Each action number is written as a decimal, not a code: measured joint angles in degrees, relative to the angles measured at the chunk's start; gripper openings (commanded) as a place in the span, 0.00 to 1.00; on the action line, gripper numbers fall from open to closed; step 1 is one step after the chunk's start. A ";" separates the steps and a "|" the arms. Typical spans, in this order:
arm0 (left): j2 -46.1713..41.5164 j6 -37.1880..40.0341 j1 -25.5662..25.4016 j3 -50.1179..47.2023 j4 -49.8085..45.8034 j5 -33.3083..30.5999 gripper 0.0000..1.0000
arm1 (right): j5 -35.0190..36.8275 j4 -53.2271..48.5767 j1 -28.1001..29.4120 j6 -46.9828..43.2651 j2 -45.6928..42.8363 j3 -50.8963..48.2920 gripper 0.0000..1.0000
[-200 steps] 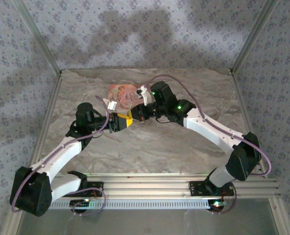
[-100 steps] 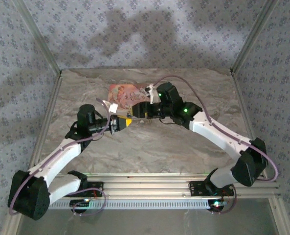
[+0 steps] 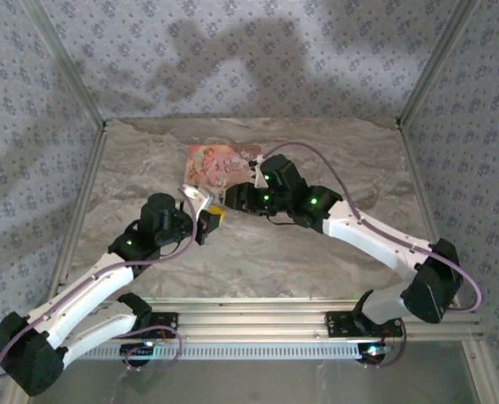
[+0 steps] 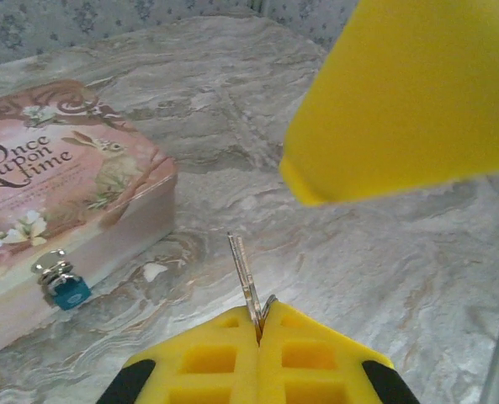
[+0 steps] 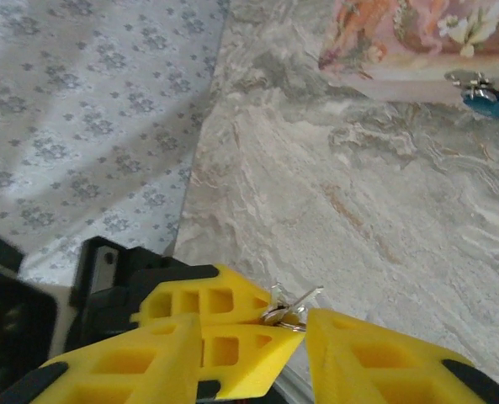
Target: Unlock the padlock with the key
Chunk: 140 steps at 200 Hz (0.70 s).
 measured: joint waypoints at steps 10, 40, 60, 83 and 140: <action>0.00 0.63 -0.22 0.00 -0.37 -0.90 0.00 | 0.52 -0.39 0.44 0.50 1.01 0.20 0.30; -0.09 2.43 -1.31 0.00 -1.18 -3.02 0.00 | 2.03 -1.55 1.14 1.51 3.06 1.33 0.26; -0.42 3.82 -2.14 0.02 -2.23 -4.33 0.00 | 3.04 -2.64 1.40 1.81 3.93 2.54 0.23; -0.48 4.98 -2.86 0.07 -3.23 -5.73 0.00 | 4.31 -3.89 1.68 1.95 4.76 4.31 0.23; -0.68 6.62 -3.15 0.11 -3.82 -7.50 0.00 | 6.62 -8.59 3.08 1.68 7.17 9.97 0.25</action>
